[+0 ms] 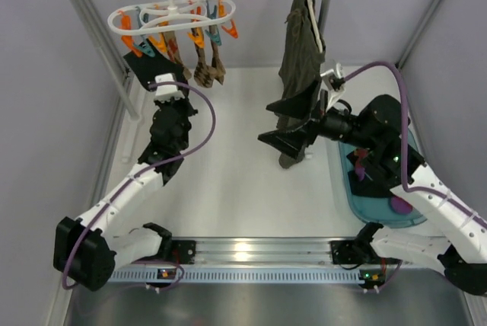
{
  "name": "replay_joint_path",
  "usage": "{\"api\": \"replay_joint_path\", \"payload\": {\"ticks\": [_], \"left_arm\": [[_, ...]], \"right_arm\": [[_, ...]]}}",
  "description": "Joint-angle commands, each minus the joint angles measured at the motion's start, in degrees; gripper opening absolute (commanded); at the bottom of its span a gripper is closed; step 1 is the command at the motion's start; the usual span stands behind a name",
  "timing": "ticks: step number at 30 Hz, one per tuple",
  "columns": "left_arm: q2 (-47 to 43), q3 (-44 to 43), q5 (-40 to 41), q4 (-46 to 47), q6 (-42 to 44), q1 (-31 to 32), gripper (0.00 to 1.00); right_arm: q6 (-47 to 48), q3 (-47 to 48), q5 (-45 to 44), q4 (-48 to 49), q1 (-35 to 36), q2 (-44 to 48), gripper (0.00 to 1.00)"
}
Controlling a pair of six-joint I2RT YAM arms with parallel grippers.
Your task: Remove the socks clipped to the hanger
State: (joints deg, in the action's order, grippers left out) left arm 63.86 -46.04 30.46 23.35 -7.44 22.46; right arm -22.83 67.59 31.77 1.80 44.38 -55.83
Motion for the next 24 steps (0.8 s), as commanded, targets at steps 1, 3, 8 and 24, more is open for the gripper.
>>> {"api": "replay_joint_path", "payload": {"ticks": [1,3,8,24], "left_arm": [[-3.03,0.51,8.47,3.89,3.13,5.22,0.00],[-4.35,0.34,10.84,3.89,4.44,8.55,0.00],[-2.25,-2.55,19.45,3.98,10.86,17.87,0.00],[22.52,-24.53,26.15,4.07,31.16,30.80,0.00]], "right_arm": [[2.69,11.03,-9.78,-8.45,2.64,-4.01,0.98],[4.45,15.53,-16.01,-12.07,5.01,-7.69,0.96],[11.92,34.42,-36.71,-26.56,13.25,-17.10,0.92],[29.50,68.01,-59.36,-34.94,22.15,-44.00,0.88]]}}
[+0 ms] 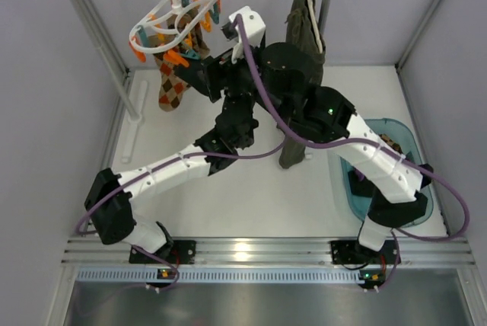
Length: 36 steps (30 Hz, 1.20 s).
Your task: Remove the socks clipped to the hanger
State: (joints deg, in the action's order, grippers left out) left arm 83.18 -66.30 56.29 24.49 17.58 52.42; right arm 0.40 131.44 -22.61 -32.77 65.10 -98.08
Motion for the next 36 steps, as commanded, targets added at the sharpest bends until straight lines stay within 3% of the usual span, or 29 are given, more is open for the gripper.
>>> {"api": "replay_joint_path", "payload": {"ticks": [1,7,18,30,33,36], "left_arm": [[4.09,-5.06,0.14,2.93,6.84,0.92,0.00],[9.45,-10.33,-1.36,2.84,9.57,1.28,0.00],[11.48,-13.68,-3.29,3.02,10.28,2.24,0.00],[10.52,-13.15,-4.17,3.02,10.37,2.24,0.00],[10.25,-12.54,-4.44,3.02,9.84,2.24,0.00],[10.25,-12.01,-4.61,3.02,9.75,2.24,0.00]], "right_arm": [[8.02,4.44,-5.86,1.03,1.43,-2.54,0.87],[14.26,6.81,-7.09,4.12,2.05,-7.21,0.81],[26.56,7.08,-14.56,15.18,0.82,-12.92,0.74],[30.53,8.84,-12.02,22.39,-1.47,-18.46,0.68],[32.02,6.65,-13.16,26.79,-1.82,-18.29,0.59],[32.03,5.94,-13.34,29.07,-1.91,-18.11,0.31]]}}
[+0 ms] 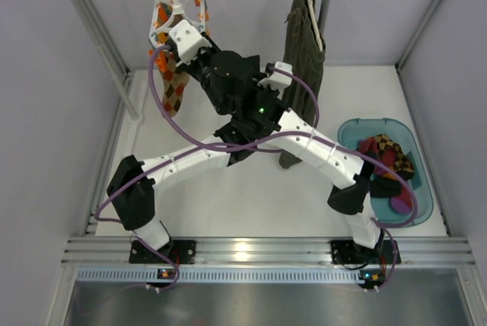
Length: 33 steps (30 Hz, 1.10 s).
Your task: Remove the socks clipped to the hanger
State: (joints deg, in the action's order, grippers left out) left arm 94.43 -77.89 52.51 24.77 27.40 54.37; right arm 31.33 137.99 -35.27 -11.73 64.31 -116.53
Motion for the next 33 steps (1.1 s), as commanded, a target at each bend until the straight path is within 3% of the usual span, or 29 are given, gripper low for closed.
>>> {"api": "replay_joint_path", "payload": {"ticks": [1,4,11,12,13,14,17,23,27,33], "left_arm": [[-1.01,-0.16,-0.83,2.73,-0.06,0.21,0.00],[-1.35,1.06,-1.18,2.73,-1.29,-0.23,0.00],[-6.18,9.49,-2.15,2.12,-9.97,-1.90,0.00],[-8.63,10.90,-2.41,1.16,-11.56,-1.81,0.00],[-10.48,13.44,-3.37,-0.33,-15.75,-1.29,0.00],[-12.41,14.86,-4.25,-3.73,-18.41,-0.94,0.00],[-21.81,20.39,-12.30,-10.07,-29.13,0.30,0.00],[-36.85,30.06,-36.37,-13.96,-43.47,1.79,0.00],[-39.68,33.67,-50.19,-13.79,-50.15,2.49,0.00],[-33.10,30.62,-48.73,-13.18,-51.22,12.50,0.00]], "right_arm": [[1.01,-0.71,-0.59,8.30,-1.03,0.34,0.18],[0.84,-0.88,-0.33,8.91,-1.03,0.51,0.14],[-2.15,-4.31,2.04,9.09,-1.12,2.53,0.14],[-2.94,-5.36,2.30,9.00,-1.03,2.80,0.17],[-3.47,-5.80,3.00,8.65,-1.12,3.50,0.38],[-4.69,-6.68,3.27,8.30,-1.12,3.94,0.48],[-8.37,-8.00,5.81,4.89,-1.03,6.57,0.56],[-17.42,-11.86,14.07,-10.90,0.02,17.37,0.99],[-23.24,-15.55,22.85,-21.82,0.02,26.25,0.99],[-30.01,-34.88,23.07,-22.29,0.11,48.21,0.99]]}}
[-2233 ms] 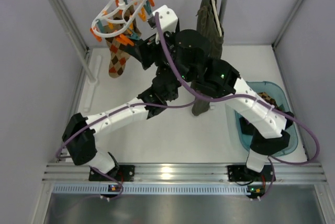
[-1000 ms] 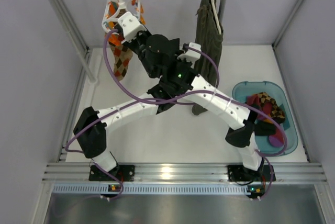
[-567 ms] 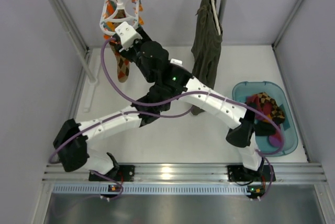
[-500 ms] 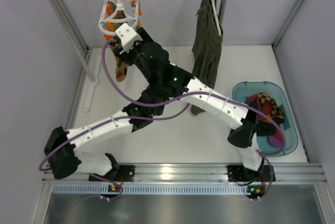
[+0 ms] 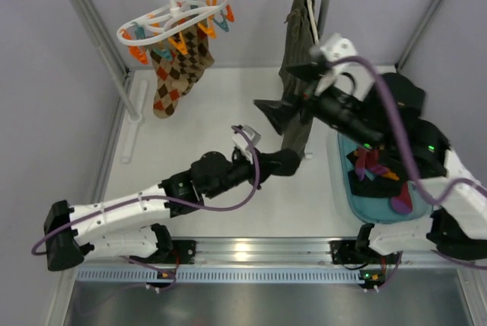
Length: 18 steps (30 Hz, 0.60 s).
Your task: Remove the socks clipped to the hanger
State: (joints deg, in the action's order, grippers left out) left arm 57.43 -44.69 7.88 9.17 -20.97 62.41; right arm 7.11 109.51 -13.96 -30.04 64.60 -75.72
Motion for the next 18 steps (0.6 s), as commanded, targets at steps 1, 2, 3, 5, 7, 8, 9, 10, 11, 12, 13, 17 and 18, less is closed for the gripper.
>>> {"api": "replay_joint_path", "payload": {"ticks": [1,2,3,5,7,8,9,10,11,12,13,17,18], "left_arm": [[5.75,-3.73,-3.93,2.78,-2.50,7.17,0.00],[7.42,-5.05,-4.19,3.31,-2.58,8.15,0.00],[11.61,-8.02,-4.54,3.49,-2.58,8.86,0.00],[15.94,-11.46,-6.55,3.75,-2.84,10.10,0.00],[23.41,-17.34,-9.53,4.10,-2.93,10.45,0.00],[26.56,-19.37,-11.20,4.36,-2.93,10.45,0.00],[29.20,-24.08,-12.09,4.28,-2.93,10.45,0.00],[34.80,-26.48,-12.79,4.28,-2.76,10.45,0.00],[37.29,-29.20,-14.37,4.19,-2.50,10.45,0.00],[39.84,-34.45,-15.43,4.28,-2.58,10.45,0.00],[44.74,-37.03,-16.40,4.28,-2.41,10.45,0.00],[57.77,-50.56,-17.81,4.10,-2.67,10.10,0.13],[60.32,-55.81,-18.51,3.06,-3.89,9.40,0.36]], "right_arm": [[-6.41,-8.42,0.35,-4.15,-0.17,11.96,1.00],[-6.76,-11.49,-1.67,-4.50,-0.17,14.09,0.99],[-7.81,-12.82,-4.91,-4.93,-0.17,15.94,0.99],[-9.13,-15.63,-8.52,-6.42,-0.26,20.60,0.99],[-9.84,-16.35,-14.06,-8.01,-0.26,24.20,0.99],[-10.36,-16.70,-15.73,-9.06,-0.18,25.26,0.99],[-10.63,-16.88,-18.88,-9.59,-0.26,26.49,0.99],[-10.72,-16.88,-19.61,-9.86,-0.18,28.59,0.99],[-10.54,-16.88,-20.23,-10.38,-0.17,29.48,0.99],[-10.54,-16.62,-21.54,-10.74,-0.17,30.36,0.99],[-10.28,-15.92,-22.34,-11.17,-0.26,31.59,0.99],[-10.45,-14.24,-25.68,-13.37,-0.17,33.62,0.99],[-10.54,-14.15,-26.21,-13.46,-0.17,34.32,1.00]]}}
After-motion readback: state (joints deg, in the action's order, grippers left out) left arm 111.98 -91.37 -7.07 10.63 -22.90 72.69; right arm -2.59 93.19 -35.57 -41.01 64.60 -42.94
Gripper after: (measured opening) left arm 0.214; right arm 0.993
